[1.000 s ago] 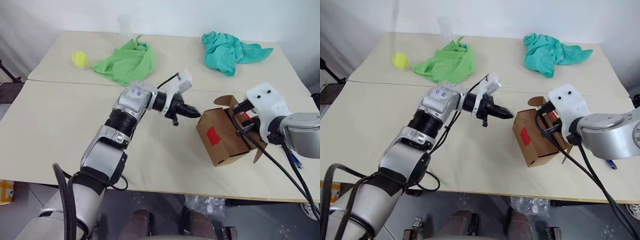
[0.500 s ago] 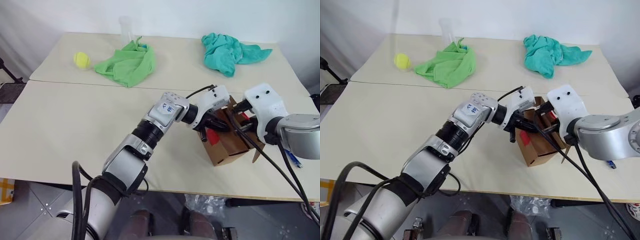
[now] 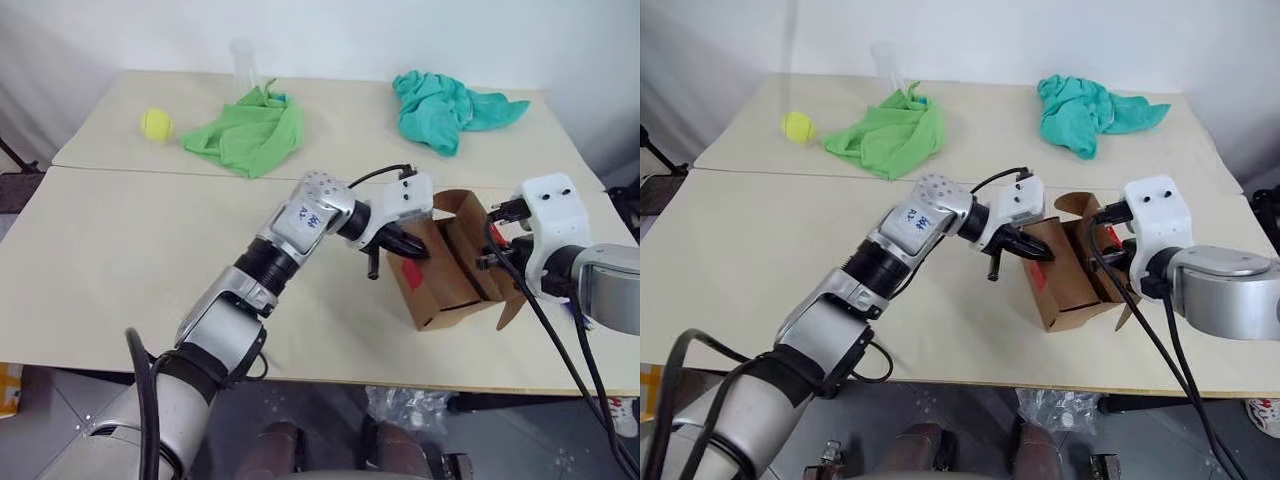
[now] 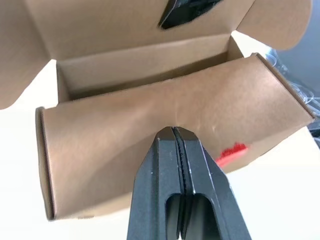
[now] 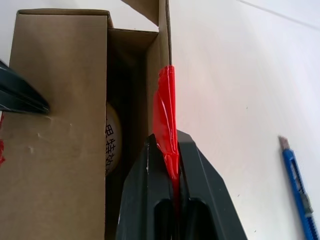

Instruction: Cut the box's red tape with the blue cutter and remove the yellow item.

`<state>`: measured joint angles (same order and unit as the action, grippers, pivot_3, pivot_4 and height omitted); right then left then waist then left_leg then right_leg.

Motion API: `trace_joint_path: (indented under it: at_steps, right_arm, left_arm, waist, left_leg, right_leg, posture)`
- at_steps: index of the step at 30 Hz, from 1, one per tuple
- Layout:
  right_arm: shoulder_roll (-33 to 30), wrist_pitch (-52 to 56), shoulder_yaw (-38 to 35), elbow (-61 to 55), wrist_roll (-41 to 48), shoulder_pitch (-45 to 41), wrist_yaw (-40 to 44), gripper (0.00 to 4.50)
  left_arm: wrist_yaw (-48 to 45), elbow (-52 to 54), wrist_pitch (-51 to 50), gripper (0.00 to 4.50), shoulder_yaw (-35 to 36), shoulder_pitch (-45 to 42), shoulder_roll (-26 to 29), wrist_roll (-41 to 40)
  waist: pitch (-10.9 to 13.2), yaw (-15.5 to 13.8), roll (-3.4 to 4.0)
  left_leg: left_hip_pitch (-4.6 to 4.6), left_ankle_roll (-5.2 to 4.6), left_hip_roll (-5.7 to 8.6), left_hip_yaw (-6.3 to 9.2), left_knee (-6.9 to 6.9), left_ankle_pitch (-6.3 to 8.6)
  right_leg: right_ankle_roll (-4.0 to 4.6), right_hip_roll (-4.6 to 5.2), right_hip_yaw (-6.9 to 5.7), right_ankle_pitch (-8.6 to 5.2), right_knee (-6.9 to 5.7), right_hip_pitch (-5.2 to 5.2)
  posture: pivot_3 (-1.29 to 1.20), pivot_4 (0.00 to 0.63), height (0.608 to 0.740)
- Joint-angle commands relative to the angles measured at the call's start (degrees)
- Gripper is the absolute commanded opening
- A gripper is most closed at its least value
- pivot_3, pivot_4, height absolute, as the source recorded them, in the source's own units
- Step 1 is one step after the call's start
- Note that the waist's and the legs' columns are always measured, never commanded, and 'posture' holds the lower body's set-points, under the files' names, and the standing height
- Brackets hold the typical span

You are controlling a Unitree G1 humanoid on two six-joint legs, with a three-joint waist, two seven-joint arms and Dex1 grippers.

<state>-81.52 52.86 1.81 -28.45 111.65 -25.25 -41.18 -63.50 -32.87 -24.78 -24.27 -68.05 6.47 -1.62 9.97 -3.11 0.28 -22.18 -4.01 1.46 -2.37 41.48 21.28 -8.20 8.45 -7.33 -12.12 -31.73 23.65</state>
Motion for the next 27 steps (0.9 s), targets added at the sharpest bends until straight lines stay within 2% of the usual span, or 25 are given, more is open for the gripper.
trace_joint_path:
  at_steps: [1,13,20,23,27]
  right_arm:
    - [-0.5,2.3,-4.5,2.3,1.4,3.3,3.1,0.05]
    - [-0.9,7.3,-5.0,5.6,1.4,2.1,7.3,0.05]
    - [-1.8,9.0,-9.4,8.0,1.4,9.7,10.5,0.05]
    - [-1.7,9.9,-9.0,9.8,1.4,10.9,12.0,0.05]
    - [-0.9,10.1,-6.9,10.8,1.3,10.1,12.8,0.05]
  left_arm:
    - [-0.6,2.4,-6.0,0.00,-3.1,4.5,3.5,3.3]
    - [1.1,8.2,-10.4,0.00,-4.6,8.5,5.2,3.6]
    - [1.2,13.1,-13.9,0.00,-5.2,11.6,9.0,3.8]
    - [1.6,14.6,-15.2,0.00,-5.7,12.6,9.5,3.8]
    - [2.2,14.4,-15.6,0.00,-5.8,13.1,8.6,4.3]
  waist:
    - [0.0,0.1,0.00]
    - [0.0,0.2,0.06]
    - [-0.4,0.0,0.08]
    - [-0.4,-0.1,0.27]
    - [-0.3,-0.7,0.45]
  left_leg:
    - [0.01,0.01,-0.02,0.02,0.00,0.01]
    - [0.07,0.13,-0.11,0.15,0.02,0.05]
    - [0.22,0.19,-0.18,0.15,0.02,0.08]
    - [0.42,0.15,-0.13,0.14,0.03,0.09]
    - [-0.17,0.10,-0.05,0.27,0.21,0.04]
  right_leg:
    - [0.00,0.02,0.03,0.00,0.01,0.00]
    - [0.17,0.06,0.44,-0.05,0.00,-0.07]
    - [0.27,-0.02,0.36,-0.11,-0.04,-0.23]
    - [0.41,0.04,0.41,-0.18,0.12,-0.40]
    - [0.24,0.12,0.51,-0.08,-0.18,0.15]
  posture:
    - [0.00,0.150,0.740]
    - [0.00,0.150,0.740]
    - [0.00,0.150,0.740]
    - [0.00,0.150,0.740]
    - [0.00,0.150,0.740]
